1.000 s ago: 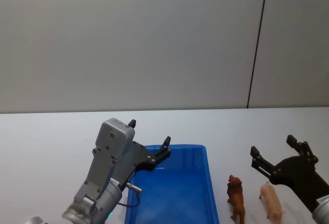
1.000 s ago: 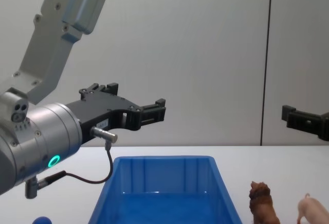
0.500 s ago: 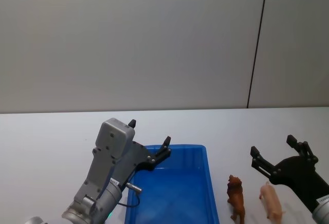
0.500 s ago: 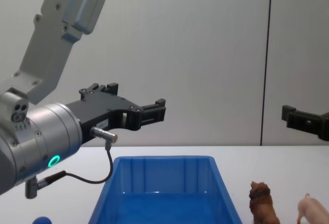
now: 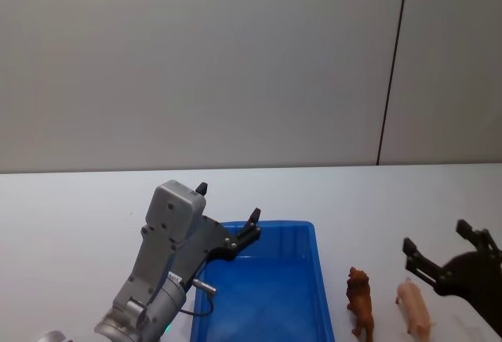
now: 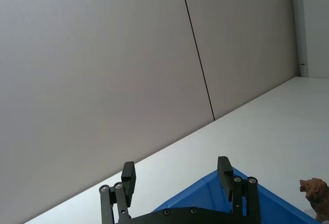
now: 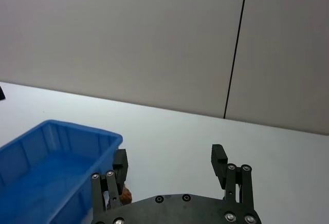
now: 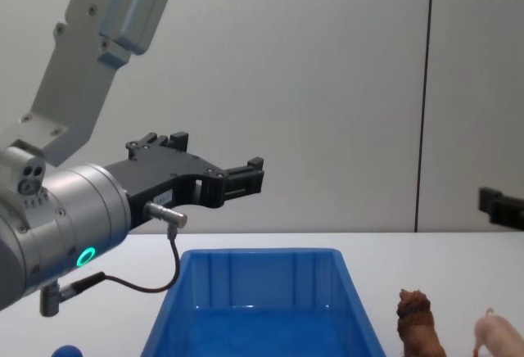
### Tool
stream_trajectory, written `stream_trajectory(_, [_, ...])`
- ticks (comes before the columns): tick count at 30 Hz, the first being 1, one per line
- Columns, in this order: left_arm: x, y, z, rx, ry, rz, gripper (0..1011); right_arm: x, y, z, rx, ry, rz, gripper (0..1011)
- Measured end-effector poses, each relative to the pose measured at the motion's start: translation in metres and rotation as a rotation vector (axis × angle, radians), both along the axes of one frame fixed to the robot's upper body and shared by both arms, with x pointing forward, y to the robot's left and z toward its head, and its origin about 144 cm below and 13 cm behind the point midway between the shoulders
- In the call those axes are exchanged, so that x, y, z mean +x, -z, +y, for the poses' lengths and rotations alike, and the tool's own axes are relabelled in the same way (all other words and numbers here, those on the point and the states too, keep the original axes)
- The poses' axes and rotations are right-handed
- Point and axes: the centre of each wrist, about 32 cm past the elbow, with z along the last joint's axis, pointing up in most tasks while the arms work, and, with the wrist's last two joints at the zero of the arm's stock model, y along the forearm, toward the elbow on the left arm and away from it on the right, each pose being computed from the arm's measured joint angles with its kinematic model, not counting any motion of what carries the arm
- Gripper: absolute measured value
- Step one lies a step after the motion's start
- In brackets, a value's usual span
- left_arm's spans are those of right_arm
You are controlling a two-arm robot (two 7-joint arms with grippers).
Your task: Pick up the two dolls from the table and place them into the box.
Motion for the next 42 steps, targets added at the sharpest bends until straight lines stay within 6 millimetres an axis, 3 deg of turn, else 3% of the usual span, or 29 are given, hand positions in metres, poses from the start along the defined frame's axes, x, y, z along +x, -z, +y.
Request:
stream_trajectory(7, [0.0,0.0,0.0,0.0,0.0,0.0,1002,-0.008,0.007,-0.018,-0.028,-0.014,0.058,1001])
stream_trajectory(17, [0.0,0.0,0.0,0.0,0.0,0.0,1002,-0.015,0.018,-0.028,-0.056,-0.042,0.143,1001])
stream_trajectory(42, [0.0,0.0,0.0,0.0,0.0,0.0,1002,-0.009,0.052,-0.021,-0.062,-0.062,0.319,1001])
